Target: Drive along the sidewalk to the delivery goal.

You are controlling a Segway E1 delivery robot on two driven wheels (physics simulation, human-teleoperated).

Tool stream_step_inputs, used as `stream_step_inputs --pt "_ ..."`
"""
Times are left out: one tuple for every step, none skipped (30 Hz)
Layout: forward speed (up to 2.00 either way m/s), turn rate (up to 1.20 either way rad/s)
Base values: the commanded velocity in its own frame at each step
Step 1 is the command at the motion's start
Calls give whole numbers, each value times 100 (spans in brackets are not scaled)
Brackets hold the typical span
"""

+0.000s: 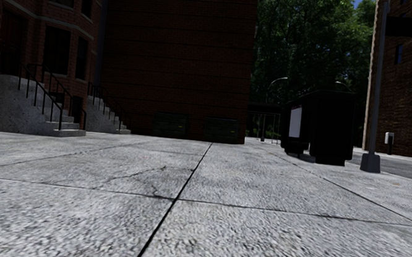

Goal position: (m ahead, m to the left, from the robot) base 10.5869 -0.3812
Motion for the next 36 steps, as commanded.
stream_step_inputs --pt "200 -22" --pt "200 -22" --pt "200 -22" --pt "200 -22" --pt "200 -22" --pt "200 -22" --pt "200 -22" --pt "200 -22" --pt "200 -22" --pt "200 -22" --pt "200 -23" --pt "200 -23" --pt "200 -23" --pt "200 -23" --pt "200 -23" --pt "200 -3" --pt "200 -3" --pt "200 0" --pt "200 0" --pt "200 0" --pt "200 0" --pt "200 0" --pt "200 0" --pt "200 0" --pt "200 0" --pt "200 0" --pt "200 0" --pt "200 0" --pt "200 0" --pt "200 0" --pt "200 0" --pt "200 0" --pt "200 0" --pt "200 0" --pt "200 0" --pt "200 0"
